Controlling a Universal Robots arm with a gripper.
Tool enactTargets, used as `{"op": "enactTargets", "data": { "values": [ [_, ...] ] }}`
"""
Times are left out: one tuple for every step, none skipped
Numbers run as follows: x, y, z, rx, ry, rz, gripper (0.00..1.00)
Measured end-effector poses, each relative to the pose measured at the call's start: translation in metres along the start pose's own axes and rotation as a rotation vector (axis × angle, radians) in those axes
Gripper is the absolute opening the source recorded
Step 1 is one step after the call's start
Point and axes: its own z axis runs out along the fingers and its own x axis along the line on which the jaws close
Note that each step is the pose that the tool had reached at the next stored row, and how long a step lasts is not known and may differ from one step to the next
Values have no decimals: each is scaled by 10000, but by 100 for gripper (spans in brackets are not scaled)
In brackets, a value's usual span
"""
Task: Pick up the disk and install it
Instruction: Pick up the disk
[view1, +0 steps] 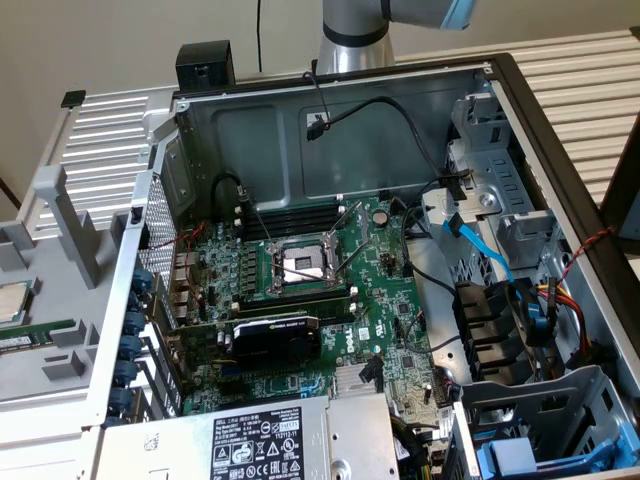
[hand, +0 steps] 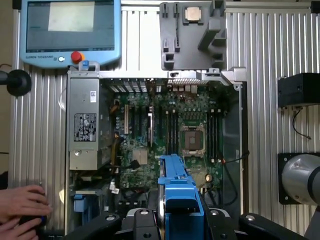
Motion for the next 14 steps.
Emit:
{"op": "enactTargets", "data": {
  "values": [
    [27, -19, -3, 0, -4, 0, 37],
    [53, -37, -5, -1, -7, -1, 37],
    [79, -54, -7, -1, -11, -1, 37],
    [105, -70, -8, -1, -15, -1, 37],
    [132, -88, -9, 0, -18, -1, 37],
    [158, -106, -10, 0, -21, -1, 37],
    [185, -123, -12, -1, -24, -2, 37],
    [210, -138, -13, -1, -25, -2, 37],
    [236, -152, -14, -1, -28, -1, 37],
    [261, -165, -15, -1, -31, -1, 37],
    [286, -178, -16, -1, -35, -2, 37],
    [312, -192, -16, -1, -38, -2, 37],
    [337, -205, -16, -1, -40, -3, 37],
    [362, -218, -16, -1, -42, -3, 37]
  ]
}}
